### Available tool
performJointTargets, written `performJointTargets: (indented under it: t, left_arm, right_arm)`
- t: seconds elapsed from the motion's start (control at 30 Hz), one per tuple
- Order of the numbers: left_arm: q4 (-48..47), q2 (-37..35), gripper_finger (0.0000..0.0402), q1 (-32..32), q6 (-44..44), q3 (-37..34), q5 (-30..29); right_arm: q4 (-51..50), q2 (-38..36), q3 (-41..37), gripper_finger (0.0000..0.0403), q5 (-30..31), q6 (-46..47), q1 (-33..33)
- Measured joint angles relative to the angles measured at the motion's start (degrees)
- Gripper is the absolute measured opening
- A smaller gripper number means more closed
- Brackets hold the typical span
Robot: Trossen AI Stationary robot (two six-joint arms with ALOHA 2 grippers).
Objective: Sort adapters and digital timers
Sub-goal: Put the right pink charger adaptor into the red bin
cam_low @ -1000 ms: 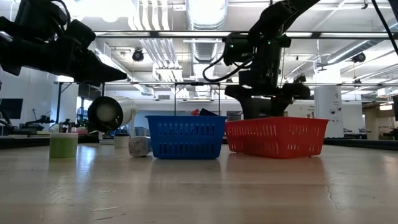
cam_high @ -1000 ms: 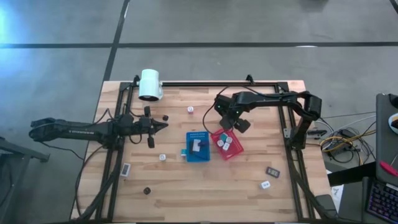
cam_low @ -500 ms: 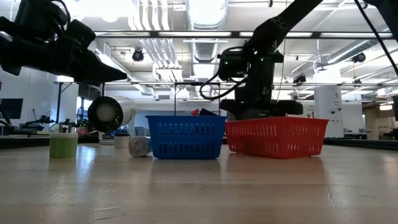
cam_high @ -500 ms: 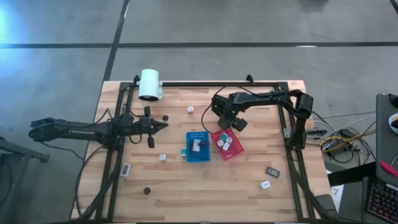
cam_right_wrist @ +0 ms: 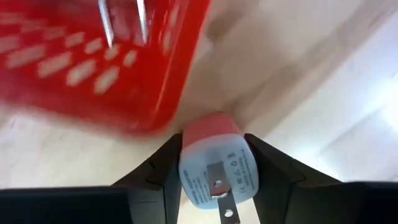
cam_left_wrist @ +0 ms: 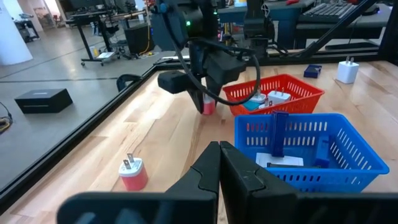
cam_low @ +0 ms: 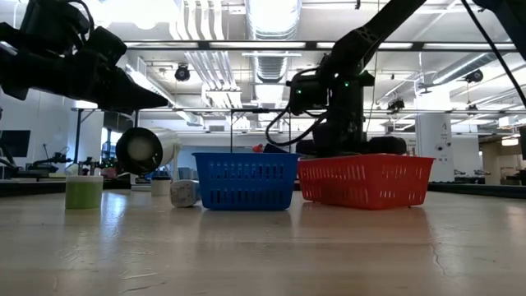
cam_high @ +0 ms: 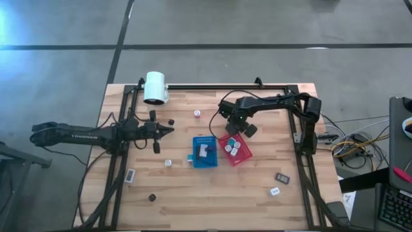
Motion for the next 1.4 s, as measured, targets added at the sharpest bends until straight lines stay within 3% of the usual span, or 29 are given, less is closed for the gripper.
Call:
performJointTargets:
  t: [0.43, 0.7, 0.93, 1.4]
  left_arm:
    - [0.0, 0.0, 0.0012, 0.0, -0.2, 0.0, 0.0]
    - [0.6, 0.0, 0.0012, 0.0, -0.2, 0.0, 0.0]
    - [1.8, 0.0, 0.0012, 0.0, -0.1, 0.1, 0.0]
    - [2.2, 0.0, 0.0012, 0.0, 1.4, 0.1, 0.0]
  right_arm:
    - [-4.8, -13.2, 1.3, 0.0136, 1.1, 12.7, 1.1]
    - [-5.4, -20.4, 1.1, 0.0135, 0.3, 32.2, 8.2]
    - [-6.1, -18.5, 0.4, 0.0135, -1.2, 40.9, 14.8]
    - [-4.4, -8.6, 0.3, 0.0138, 2.2, 38.9, 16.1]
